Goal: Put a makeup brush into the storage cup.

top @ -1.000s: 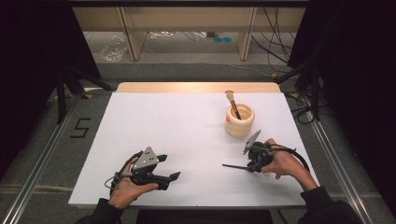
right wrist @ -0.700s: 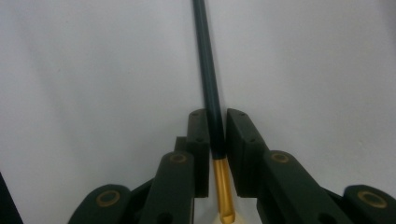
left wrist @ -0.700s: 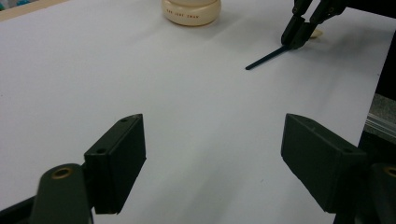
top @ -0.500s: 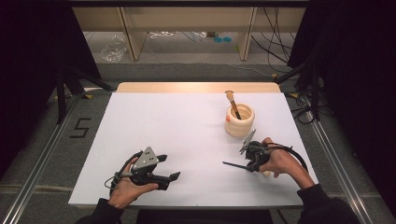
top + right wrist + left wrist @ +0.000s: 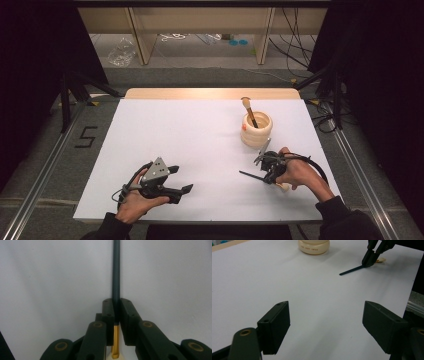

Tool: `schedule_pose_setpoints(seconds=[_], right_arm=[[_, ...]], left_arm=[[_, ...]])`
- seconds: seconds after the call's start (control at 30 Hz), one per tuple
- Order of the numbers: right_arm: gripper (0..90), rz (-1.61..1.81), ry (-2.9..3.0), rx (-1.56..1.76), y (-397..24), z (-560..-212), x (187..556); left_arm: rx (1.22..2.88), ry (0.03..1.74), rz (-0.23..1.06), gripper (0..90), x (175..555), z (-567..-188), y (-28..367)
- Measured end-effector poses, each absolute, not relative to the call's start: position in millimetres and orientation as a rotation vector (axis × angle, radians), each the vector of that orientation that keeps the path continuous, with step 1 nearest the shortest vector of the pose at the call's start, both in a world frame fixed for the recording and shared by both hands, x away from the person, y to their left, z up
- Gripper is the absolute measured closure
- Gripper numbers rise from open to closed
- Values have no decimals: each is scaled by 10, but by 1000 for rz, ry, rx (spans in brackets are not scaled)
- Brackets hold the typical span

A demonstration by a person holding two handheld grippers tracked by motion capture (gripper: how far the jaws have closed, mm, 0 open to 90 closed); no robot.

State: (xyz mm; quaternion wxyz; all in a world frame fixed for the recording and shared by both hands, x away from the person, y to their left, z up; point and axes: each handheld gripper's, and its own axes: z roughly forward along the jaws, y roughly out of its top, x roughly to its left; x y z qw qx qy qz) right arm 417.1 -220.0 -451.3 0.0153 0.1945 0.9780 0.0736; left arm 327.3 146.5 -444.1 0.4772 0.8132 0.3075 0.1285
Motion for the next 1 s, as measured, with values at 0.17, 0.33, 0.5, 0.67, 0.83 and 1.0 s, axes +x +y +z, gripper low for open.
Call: schedule_pose_setpoints(seconds=[0.17, 0.33, 0.5, 0.67, 0.83, 1.0], right_arm=[[831, 215, 3032, 622, -2179, -4510, 4156], [831, 199, 3030, 595, -2161, -4506, 4139], [832, 180, 3011, 491, -2142, -4476, 4130], [832, 240, 2973, 502, -2111, -4391, 4100], [832, 276, 2950, 496, -2096, -4342, 4099], [832, 335, 2913, 518, -2129, -4208, 4115]], left_arm=[[1987, 751, 315, 221, 3272, -4440, 1464], [1987, 750, 315, 222, 3273, -4439, 1468], [1988, 750, 318, 222, 3273, -4438, 1470], [1988, 750, 314, 222, 3273, -4441, 1464], [1988, 750, 317, 222, 3275, -4439, 1470], [1986, 753, 316, 223, 3276, -4441, 1469]])
